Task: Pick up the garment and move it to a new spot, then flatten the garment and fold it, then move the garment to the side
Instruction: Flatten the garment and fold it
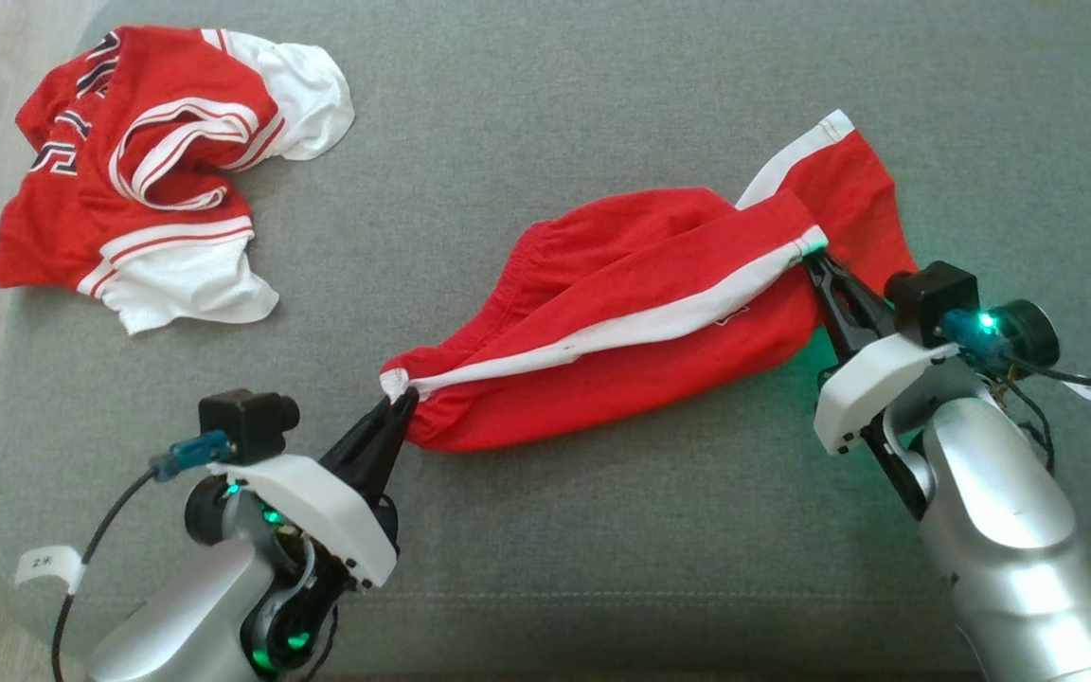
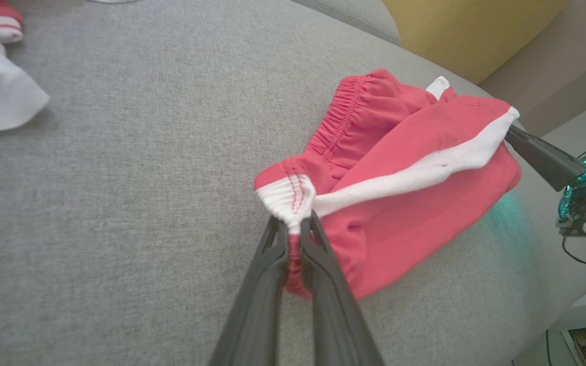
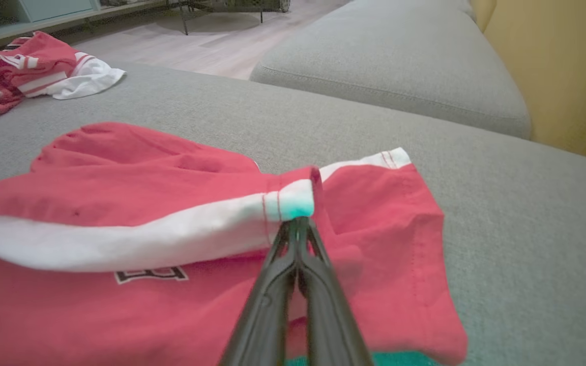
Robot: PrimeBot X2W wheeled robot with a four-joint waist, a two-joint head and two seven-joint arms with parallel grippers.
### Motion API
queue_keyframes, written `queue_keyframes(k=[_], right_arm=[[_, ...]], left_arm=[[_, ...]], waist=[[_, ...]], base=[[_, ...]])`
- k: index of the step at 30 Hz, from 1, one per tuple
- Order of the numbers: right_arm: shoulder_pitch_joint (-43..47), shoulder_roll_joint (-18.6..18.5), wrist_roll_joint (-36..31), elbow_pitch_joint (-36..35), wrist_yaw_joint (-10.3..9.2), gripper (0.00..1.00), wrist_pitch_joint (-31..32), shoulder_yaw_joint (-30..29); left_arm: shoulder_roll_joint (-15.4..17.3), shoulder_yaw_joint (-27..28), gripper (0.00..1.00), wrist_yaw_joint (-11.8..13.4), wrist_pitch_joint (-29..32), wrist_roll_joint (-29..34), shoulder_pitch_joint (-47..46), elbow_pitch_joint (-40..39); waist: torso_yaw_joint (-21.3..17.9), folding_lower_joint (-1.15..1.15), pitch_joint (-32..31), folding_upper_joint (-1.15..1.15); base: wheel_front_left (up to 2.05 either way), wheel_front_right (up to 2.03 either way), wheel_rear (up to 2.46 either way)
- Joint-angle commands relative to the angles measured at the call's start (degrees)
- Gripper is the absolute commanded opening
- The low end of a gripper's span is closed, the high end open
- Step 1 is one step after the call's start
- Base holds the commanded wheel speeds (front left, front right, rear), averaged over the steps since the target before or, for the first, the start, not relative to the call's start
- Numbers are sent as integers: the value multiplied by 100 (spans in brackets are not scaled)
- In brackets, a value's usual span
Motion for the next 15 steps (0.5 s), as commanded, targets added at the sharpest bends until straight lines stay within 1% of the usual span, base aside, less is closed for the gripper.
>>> queue_keyframes(k=[1,5,10,13,14,15], right_arm=[[-175,-25,-37,-146,-2,0,-69,113],[-182,-57,-58,-299,-2,0,-104,119],[-152,-151,22,-685,-2,0,-118,117],[-71,-132,275,-815,-2,0,32,142],[-33,-121,432,-848,-2,31,147,188],[4,-129,566,-890,-2,100,263,266]], left_arm=[[157,210,0,17,-71,35,-222,-97],[155,276,0,17,-179,53,-229,-107],[228,412,0,27,-253,92,-361,-181],[310,478,0,70,-191,31,-377,-238],[334,497,0,106,-184,23,-366,-279],[360,525,0,145,-185,9,-348,-312]], waist=[[-15,0,-29,0],[-99,0,-166,0],[-294,0,-411,0],[-416,0,-514,0],[-440,0,-518,0],[-462,0,-505,0]], base=[[0,0,0],[0,0,0],[0,0,0],[0,0,0],[0,0,0],[0,0,0]])
